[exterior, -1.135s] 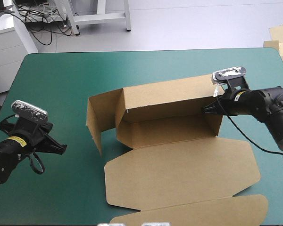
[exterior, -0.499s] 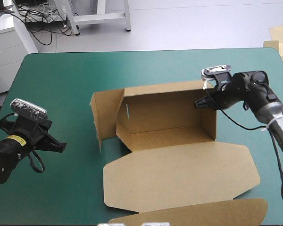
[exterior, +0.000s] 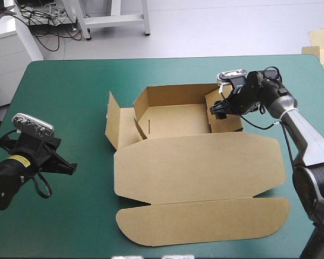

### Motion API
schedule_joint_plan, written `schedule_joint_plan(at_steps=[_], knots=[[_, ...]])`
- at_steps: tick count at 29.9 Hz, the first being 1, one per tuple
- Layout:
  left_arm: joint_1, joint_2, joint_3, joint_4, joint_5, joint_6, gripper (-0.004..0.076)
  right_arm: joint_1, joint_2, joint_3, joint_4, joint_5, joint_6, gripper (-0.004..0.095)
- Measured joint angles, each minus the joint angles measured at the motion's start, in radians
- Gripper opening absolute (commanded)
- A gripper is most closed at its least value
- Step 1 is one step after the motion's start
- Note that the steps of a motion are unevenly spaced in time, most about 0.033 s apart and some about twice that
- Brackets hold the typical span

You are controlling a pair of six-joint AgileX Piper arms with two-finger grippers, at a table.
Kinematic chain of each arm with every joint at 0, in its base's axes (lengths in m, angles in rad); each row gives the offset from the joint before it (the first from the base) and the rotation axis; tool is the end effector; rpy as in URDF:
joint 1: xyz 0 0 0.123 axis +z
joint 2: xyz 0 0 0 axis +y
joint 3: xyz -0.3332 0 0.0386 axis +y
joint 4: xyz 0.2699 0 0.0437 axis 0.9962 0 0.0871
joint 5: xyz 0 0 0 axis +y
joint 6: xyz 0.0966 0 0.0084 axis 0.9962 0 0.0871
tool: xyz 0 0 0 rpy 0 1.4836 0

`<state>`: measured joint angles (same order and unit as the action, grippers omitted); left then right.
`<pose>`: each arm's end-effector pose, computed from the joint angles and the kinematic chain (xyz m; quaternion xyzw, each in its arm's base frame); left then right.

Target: Fold the box

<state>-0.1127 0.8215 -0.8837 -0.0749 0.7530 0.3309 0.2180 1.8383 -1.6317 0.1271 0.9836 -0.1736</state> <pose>0.1463 -0.0215 0.3988 0.1826 0.8657 0.0154 0.4657 0.4295 0.1056 0.3356 -0.1673 0.9565 0.0647 0.2299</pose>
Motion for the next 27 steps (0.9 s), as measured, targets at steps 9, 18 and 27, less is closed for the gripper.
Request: schedule_joint_plan(at_steps=[9,18,27], knots=[[0.000,0.000,0.000,0.000,0.006,0.000,-0.0010,0.000,-0.018,-0.197,-0.032,0.235,0.000,0.0791],[0.000,0.000,0.000,0.000,0.006,0.000,-0.0010,0.000,-0.150,-0.282,-0.038,0.260,0.020,0.0792],[0.000,0.000,0.001,0.000,0.006,0.000,-0.0010,0.000,-0.247,-0.285,-0.039,0.261,0.037,0.0792]])
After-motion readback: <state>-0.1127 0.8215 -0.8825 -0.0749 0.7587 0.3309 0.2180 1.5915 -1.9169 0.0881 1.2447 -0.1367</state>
